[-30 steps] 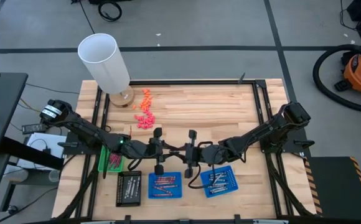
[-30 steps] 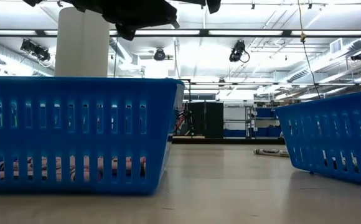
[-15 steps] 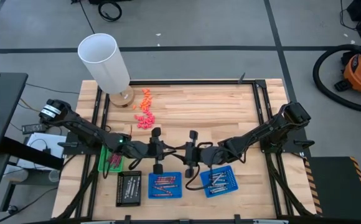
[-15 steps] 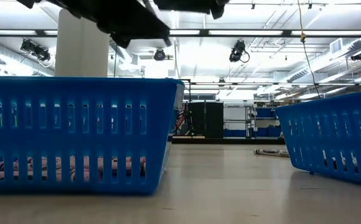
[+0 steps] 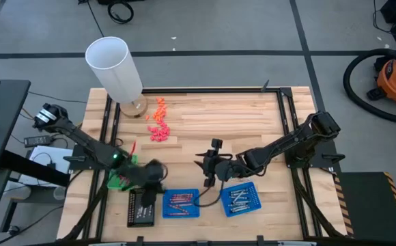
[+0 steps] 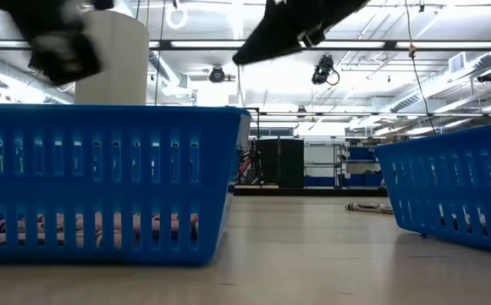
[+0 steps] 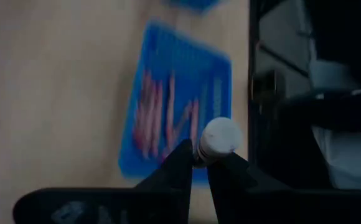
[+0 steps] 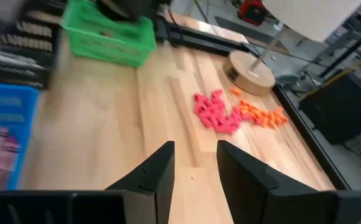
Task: Sort crayons
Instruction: Put the white crayon into the black basket
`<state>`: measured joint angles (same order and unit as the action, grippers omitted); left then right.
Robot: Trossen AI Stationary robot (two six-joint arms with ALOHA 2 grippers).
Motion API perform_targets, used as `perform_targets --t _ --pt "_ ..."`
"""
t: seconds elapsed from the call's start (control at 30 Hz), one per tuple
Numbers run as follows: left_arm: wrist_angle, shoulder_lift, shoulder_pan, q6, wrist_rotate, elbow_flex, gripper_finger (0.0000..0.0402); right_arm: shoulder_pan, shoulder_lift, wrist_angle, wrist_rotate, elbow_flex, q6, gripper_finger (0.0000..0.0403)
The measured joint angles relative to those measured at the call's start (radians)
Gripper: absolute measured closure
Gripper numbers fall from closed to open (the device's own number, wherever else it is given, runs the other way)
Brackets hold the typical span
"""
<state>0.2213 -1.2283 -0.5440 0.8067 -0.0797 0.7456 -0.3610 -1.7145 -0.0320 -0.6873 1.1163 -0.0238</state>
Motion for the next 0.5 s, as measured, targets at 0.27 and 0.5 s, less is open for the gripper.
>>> perform_targets --t 0.27,0.5 --pt "0.075 -0.076 -0.230 0.454 -0.059 0.000 0.0352 0.058 0.000 -0.037 0.000 -0.025 -0.054 0.0273" --pt "0.108 -0.172 -0.365 0.772 -0.092 0.000 0.0352 0.099 0.000 -0.121 0.071 -0.026 -0.117 0.0272"
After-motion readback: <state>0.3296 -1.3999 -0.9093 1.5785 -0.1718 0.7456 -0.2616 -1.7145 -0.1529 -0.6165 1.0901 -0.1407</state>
